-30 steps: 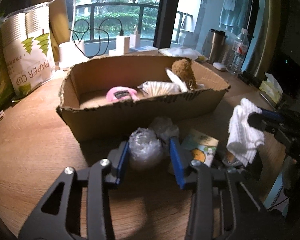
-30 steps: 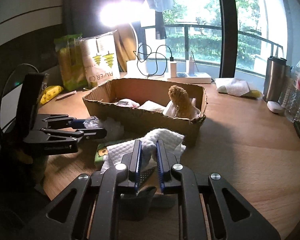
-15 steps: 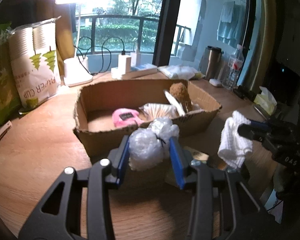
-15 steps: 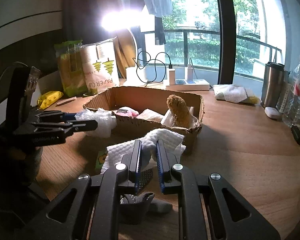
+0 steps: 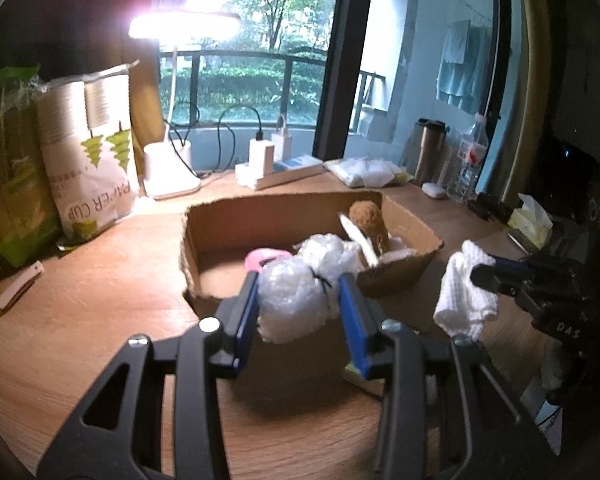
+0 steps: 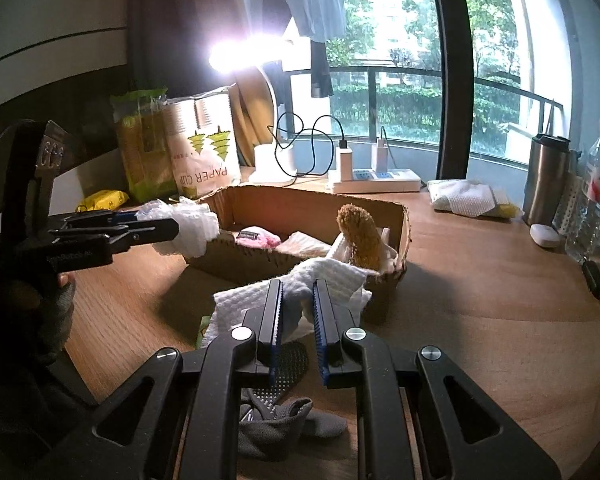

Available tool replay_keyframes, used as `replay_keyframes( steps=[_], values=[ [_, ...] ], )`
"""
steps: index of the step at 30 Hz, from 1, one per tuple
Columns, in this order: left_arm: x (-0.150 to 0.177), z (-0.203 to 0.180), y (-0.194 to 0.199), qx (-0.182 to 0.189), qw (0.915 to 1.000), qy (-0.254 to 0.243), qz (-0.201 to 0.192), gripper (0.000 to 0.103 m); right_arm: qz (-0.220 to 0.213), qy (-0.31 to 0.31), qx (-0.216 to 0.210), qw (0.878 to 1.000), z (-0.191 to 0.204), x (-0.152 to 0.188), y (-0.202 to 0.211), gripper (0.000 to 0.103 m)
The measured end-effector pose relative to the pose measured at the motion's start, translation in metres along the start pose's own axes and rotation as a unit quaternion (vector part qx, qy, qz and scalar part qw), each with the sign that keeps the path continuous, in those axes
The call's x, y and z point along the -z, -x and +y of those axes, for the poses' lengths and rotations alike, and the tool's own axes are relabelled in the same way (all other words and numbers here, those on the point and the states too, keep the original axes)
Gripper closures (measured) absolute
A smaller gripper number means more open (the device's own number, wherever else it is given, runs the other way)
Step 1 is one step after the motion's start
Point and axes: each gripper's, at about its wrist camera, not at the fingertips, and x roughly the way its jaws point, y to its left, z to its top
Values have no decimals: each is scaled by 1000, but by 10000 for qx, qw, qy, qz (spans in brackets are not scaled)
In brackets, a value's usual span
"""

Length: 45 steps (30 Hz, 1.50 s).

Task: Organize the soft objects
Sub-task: 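Grasp the clear plastic bag with the left tool and lift it toward the box, then lower the clear plastic bag into the box with the left tool and open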

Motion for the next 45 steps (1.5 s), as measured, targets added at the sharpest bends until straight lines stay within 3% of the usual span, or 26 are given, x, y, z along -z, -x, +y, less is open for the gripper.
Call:
replay_keyframes(
  steps=[14,27,33,35,45],
  values=[
    [-15,19,-4,-314,9990,-181,-275,63,-223,-13,-17,9997,3,-14,-3,87],
    [-15,37,-32,-262,9996,-73,-63,60,-246,21,85,9997,8,-26,-12,87],
    [-12,43,-40,-221,9997,20,90,43,-257,11,162,9995,10,-31,-17,87],
    [-11,46,-39,-144,9998,88,51,30,-245,24,159,9996,12,-33,-19,87],
    [-5,73,-28,-188,9981,558,-154,29,-313,82,155,9994,18,-52,-34,87]
  ],
)
